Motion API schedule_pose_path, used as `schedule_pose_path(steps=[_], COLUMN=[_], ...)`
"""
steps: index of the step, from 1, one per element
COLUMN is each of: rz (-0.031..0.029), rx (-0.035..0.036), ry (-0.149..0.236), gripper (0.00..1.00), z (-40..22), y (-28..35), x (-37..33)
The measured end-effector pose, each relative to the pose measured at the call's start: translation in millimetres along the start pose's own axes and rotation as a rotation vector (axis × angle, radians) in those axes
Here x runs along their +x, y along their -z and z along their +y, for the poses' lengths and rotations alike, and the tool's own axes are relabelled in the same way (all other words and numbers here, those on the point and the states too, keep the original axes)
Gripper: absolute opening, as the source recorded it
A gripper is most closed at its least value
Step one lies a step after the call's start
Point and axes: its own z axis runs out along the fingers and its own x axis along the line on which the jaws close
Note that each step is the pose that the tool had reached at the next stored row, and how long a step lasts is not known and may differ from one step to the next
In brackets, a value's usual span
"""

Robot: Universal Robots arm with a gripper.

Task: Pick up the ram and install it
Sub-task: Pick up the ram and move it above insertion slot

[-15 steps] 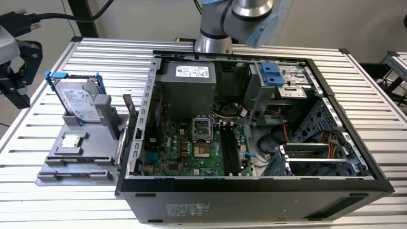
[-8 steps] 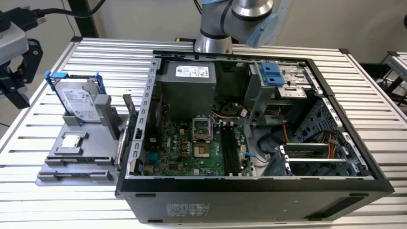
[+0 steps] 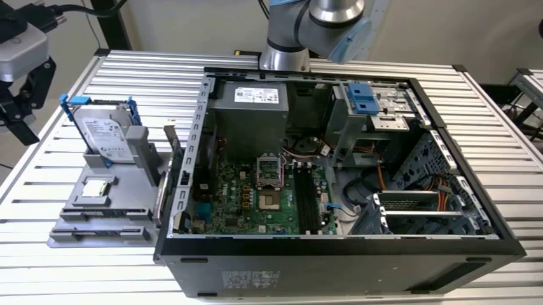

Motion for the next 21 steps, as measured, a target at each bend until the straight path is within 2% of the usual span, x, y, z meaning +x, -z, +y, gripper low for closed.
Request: schedule_pose_path(steps=[8, 15, 21], rz=[0.0070, 0.0102, 0.0154], rx=[-0.0027, -0.0039, -0.0059], ry=[0.142, 0.209, 0.315], gripper=[0.00, 0.00, 0.00], z=[-0.1, -5.5, -5.5], y=[0.1, 0.2, 0.2], x=[-0.1, -6.3, -6.4])
